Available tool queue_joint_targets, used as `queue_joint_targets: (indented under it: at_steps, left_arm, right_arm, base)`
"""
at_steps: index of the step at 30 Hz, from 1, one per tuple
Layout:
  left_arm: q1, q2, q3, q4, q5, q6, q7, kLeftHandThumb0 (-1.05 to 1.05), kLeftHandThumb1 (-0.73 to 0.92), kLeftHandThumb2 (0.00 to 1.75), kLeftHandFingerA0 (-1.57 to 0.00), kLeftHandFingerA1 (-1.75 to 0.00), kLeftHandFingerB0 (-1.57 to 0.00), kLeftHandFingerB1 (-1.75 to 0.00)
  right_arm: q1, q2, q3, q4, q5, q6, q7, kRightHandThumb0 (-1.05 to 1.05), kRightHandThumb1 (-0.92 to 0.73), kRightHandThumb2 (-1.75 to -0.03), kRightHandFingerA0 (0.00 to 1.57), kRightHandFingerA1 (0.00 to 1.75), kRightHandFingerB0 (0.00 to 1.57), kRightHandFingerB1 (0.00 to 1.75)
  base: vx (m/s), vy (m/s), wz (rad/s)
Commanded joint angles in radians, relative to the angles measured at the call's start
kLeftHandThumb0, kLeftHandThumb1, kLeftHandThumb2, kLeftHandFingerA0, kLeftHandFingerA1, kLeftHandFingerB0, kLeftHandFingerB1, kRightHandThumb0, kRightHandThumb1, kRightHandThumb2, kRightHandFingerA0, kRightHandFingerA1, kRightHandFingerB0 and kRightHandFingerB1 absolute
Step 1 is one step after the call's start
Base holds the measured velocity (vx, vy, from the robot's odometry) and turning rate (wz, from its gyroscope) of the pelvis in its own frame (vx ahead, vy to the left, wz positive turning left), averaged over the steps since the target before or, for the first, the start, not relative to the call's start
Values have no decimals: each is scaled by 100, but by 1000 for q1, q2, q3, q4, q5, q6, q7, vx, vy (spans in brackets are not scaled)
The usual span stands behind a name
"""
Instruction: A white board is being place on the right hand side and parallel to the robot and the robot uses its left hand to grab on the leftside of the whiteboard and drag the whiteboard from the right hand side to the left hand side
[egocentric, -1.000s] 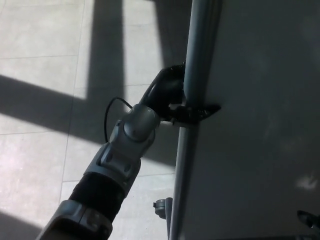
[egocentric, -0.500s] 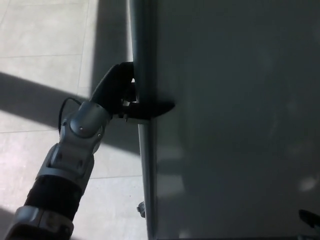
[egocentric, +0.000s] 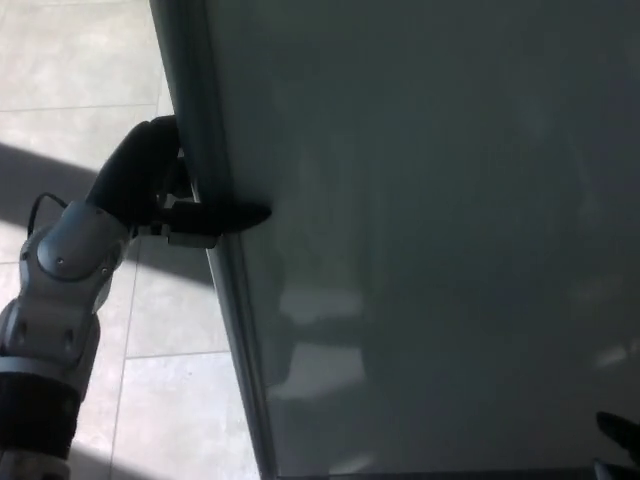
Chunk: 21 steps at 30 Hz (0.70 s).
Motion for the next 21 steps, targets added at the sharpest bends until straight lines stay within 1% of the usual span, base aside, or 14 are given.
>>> queue_joint_targets:
  at_steps: [1, 2, 3, 5, 6, 11, 12, 13, 15, 16, 18, 19, 20, 21]
  left_arm:
    - [18, 110, 104, 10, -70, -88, -39, -19, 63, 58, -87, -164, -74, -159]
    - [18, 119, 119, 27, -83, -93, -48, -23, 65, 57, -86, -171, -74, -151]
    - [22, 128, 146, 37, -99, -84, -46, -19, 62, 58, -85, -165, -78, -144]
    - [23, 130, 161, 45, -105, -83, -49, -19, 62, 58, -85, -165, -78, -144]
    - [23, 152, 194, 67, -109, -67, -29, -15, 62, 58, -85, -161, -76, -140]
    - [14, 170, 232, 122, -117, -99, -41, -13, 64, 58, -83, -163, -74, -143]
    - [3, 193, 277, 161, -143, -73, -25, -15, 63, 53, -78, -170, -70, -151]
    - [-2, 207, 305, 186, -150, -54, -4, -18, 60, 55, -81, -166, -73, -148]
    - [-6, 208, 314, 196, -146, -55, -1, -18, 60, 55, -81, -166, -73, -148]
    - [-2, 236, 357, 241, -179, -84, -29, -13, 65, 55, -73, -168, -73, -139]
    - [-5, 239, 365, 254, -180, -92, -36, -13, 65, 55, -73, -168, -73, -139]
    - [-12, 258, 398, 296, -198, -100, -34, -11, 65, 53, -74, -174, -71, -149]
    - [-16, 266, 413, 315, -205, -104, -34, -11, 65, 53, -74, -174, -71, -149]
    - [-13, 275, 435, 317, -219, -86, -33, -8, 67, 53, -73, -175, -64, -157]
  right_arm:
    - [-3, -9, -4, 4, 5, 3, -3, -60, -85, -65, 37, 38, 23, 31]
    - [-2, -10, -1, 4, 2, 3, -7, -59, -85, -64, 37, 38, 23, 31]
    - [0, -9, -5, 4, 8, 2, -2, -58, -85, -64, 36, 38, 22, 31]
    - [1, -8, -7, 5, 10, 2, 0, -58, -85, -64, 36, 38, 22, 31]
    - [3, -9, -3, 6, 3, 1, -9, -59, -86, -64, 37, 39, 23, 31]
    - [3, -9, -1, 6, 1, 2, -14, -59, -85, -64, 38, 39, 23, 31]
    - [7, -6, -3, 8, 3, 1, -15, -59, -85, -64, 39, 40, 24, 32]
    - [10, -5, -3, 9, 3, 4, -15, -58, -85, -64, 38, 39, 23, 31]
    - [10, -5, -3, 9, 3, 6, -15, -58, -85, -64, 38, 39, 23, 31]
    - [13, 1, -13, 8, 16, 2, -9, -58, -84, -64, 39, 39, 24, 32]
    - [13, 2, -15, 8, 17, 2, -8, -58, -84, -64, 39, 39, 24, 32]
    - [14, 4, -15, 8, 16, 2, -9, -58, -84, -64, 39, 39, 24, 31]
    - [14, 4, -15, 8, 15, 2, -10, -58, -84, -64, 39, 39, 24, 31]
    - [17, 3, -7, 8, 4, -1, -21, -58, -85, -65, 39, 39, 24, 31]
  base:
    - [0, 0, 0]
    - [0, 0, 0]
    - [0, 0, 0]
    - [0, 0, 0]
    - [0, 0, 0]
    - [0, 0, 0]
    - [0, 0, 0]
    - [0, 0, 0]
    - [0, 0, 0]
    - [0, 0, 0]
    - [0, 0, 0]
    - [0, 0, 0]
    - [0, 0, 0]
    - [0, 0, 0]
